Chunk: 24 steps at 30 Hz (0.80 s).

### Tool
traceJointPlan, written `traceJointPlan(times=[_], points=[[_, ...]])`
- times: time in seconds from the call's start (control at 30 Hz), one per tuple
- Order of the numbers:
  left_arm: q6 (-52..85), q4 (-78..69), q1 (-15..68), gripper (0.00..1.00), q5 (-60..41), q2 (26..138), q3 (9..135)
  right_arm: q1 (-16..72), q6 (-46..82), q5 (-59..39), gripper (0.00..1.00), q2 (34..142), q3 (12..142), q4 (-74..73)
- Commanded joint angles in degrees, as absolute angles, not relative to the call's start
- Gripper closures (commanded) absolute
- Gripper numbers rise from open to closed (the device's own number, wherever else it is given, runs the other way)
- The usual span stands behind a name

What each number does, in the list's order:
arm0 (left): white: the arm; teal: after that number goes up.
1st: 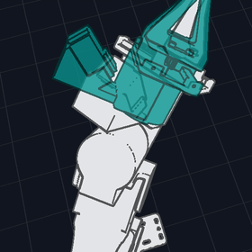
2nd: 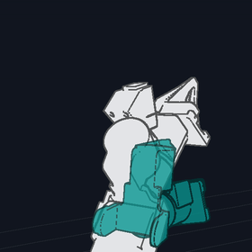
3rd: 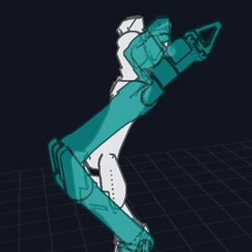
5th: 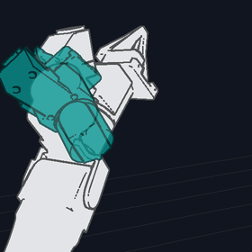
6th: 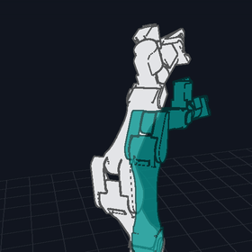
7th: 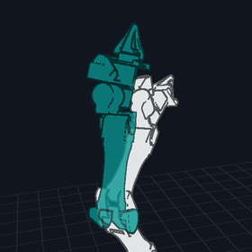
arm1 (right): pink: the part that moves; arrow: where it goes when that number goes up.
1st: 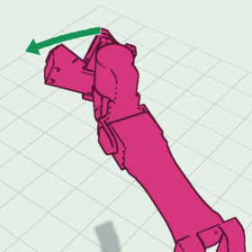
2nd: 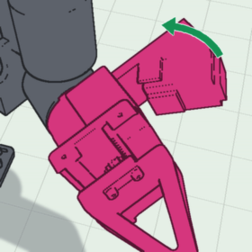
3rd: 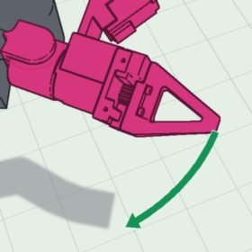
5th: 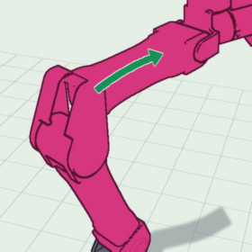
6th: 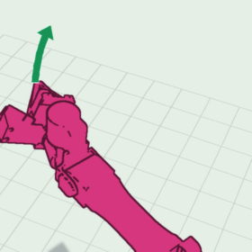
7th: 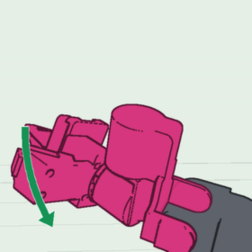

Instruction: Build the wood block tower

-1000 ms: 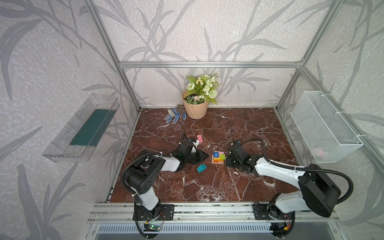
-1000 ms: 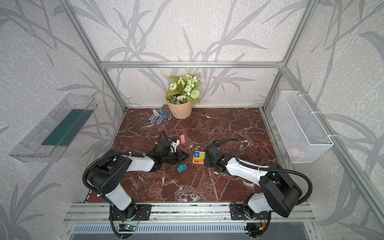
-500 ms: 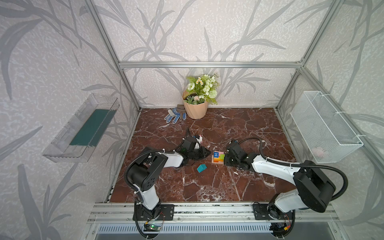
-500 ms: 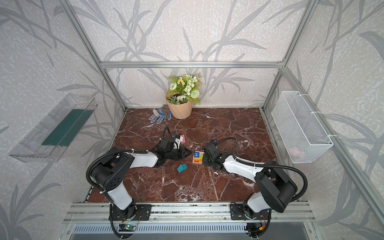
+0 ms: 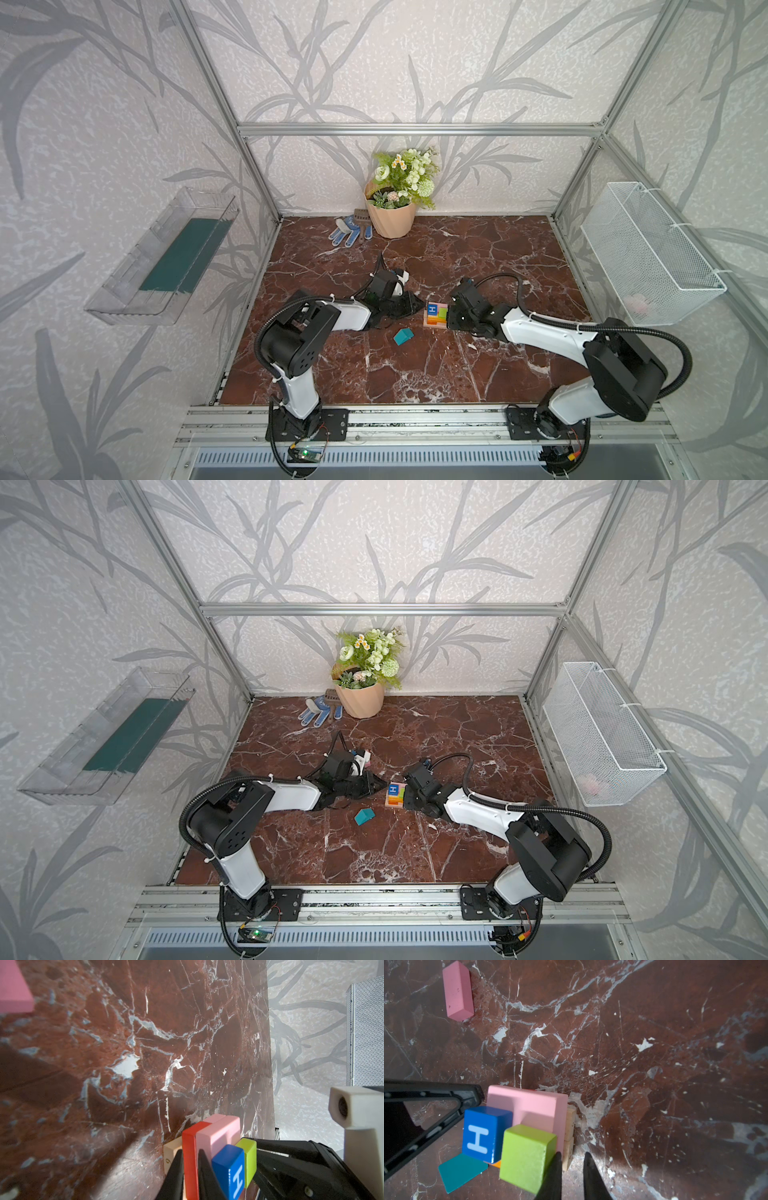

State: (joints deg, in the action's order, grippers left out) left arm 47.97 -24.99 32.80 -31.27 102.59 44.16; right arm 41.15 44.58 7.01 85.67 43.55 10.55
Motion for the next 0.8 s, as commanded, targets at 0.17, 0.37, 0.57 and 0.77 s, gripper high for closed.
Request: traceJointPlan(times=[0.17,0.37,0.57,0.77], points=[[47.2,-24.0,33.6,0.82,-32.0,102.6,45.8,41.1,44.8,8.8,0.80,86.7,45.3,11.4],[47.0,-23.5,34.0,0.83,-32.1,102.1,46.2,41.1,44.9,9.9,0.80,86.9,45.9,12.4],[46.7,-22.8,34.3,0.83,-32.3,102.2,46.7,41.1,45.1,10.9,0.79,86.9,46.2,13.0],[46.8,-22.8,34.4,0.83,-32.5,102.0,46.4,41.1,44.9,10.4,0.79,87.4,46.8,13.0]])
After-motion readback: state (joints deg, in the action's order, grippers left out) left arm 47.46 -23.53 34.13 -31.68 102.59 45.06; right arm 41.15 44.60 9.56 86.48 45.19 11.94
